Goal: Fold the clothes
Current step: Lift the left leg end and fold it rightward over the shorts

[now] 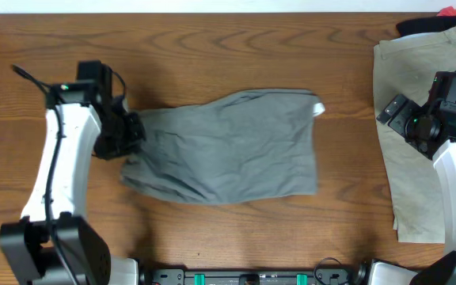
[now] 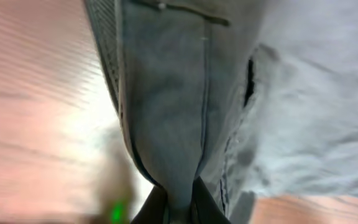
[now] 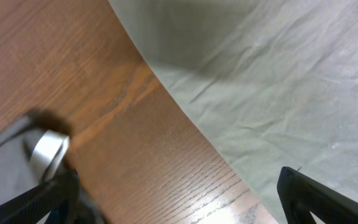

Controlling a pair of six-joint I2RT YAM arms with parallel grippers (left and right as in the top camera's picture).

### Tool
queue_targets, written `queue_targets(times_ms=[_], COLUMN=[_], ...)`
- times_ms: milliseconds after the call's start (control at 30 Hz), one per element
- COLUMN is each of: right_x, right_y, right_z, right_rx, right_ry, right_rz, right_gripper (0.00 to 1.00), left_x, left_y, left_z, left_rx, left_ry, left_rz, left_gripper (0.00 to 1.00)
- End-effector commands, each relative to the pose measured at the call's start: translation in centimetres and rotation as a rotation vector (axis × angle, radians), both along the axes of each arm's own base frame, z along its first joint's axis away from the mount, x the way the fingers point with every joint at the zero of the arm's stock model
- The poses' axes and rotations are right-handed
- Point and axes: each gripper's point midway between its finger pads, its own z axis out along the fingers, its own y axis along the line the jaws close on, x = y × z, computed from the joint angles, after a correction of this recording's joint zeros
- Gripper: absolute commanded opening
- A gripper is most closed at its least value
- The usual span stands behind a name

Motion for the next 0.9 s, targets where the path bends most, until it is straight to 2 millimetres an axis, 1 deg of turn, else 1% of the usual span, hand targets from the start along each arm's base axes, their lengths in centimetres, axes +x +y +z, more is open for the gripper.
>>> queue_targets(times_ms=[0, 100, 167, 233, 300, 433, 567, 633, 733, 800, 867], right_x=[0.0, 0.0, 0.0, 0.0, 0.0, 0.0, 0.0, 0.0, 0.0, 0.0, 0.0], right_y=[-0.5, -0.5, -0.5, -0.5, -0.5, -0.5, -0.5, -0.5, -0.5, -0.5, -0.5], right_z=[0.8, 0.8, 0.8, 0.8, 0.8, 0.8, 0.8, 0.8, 0.8, 0.8, 0.8], right_rx=[-0.021, -0.021, -0.021, -0.020, -0.021, -0.021, -0.021, -0.021, -0.021, -0.021, -0.021], right_ry=[-0.016, -0.016, -0.016, -0.016, -0.016, -0.016, -0.016, -0.016, -0.016, -0.016, -0.016], right_rz=[-0.007, -0.007, -0.007, -0.007, -0.007, -0.007, -0.007, -0.007, -0.007, -0.007, -0.007], right_gripper=[0.99, 0.99, 0.99, 0.99, 0.99, 0.99, 0.99, 0.99, 0.99, 0.99, 0.99], left_x=[0.8, 0.7, 0.7, 0.8, 0.9, 1.0, 0.7, 0.7, 1.2, 1.5, 1.6], left_y=[1.8, 1.8, 1.7, 1.2, 0.2, -2.5, -6.1, -7.9, -10.6, -12.2, -13.3], left_z=[4.4, 7.3, 8.8, 10.1, 11.1, 11.6, 11.6, 11.7, 12.0, 12.1, 12.0], left_rx=[0.099, 0.104, 0.105, 0.105, 0.097, 0.086, 0.074, 0.064, 0.047, 0.036, 0.025], left_ry=[-0.071, -0.095, -0.114, -0.138, -0.159, -0.178, -0.193, -0.207, -0.262, -0.296, -0.311], left_rz=[0.009, 0.009, 0.005, -0.008, -0.037, -0.124, -0.237, -0.266, -0.329, -0.365, -0.376], left_gripper=[0.06, 0.06, 0.06, 0.06, 0.06, 0.06, 0.06, 0.06, 0.06, 0.06, 0.06])
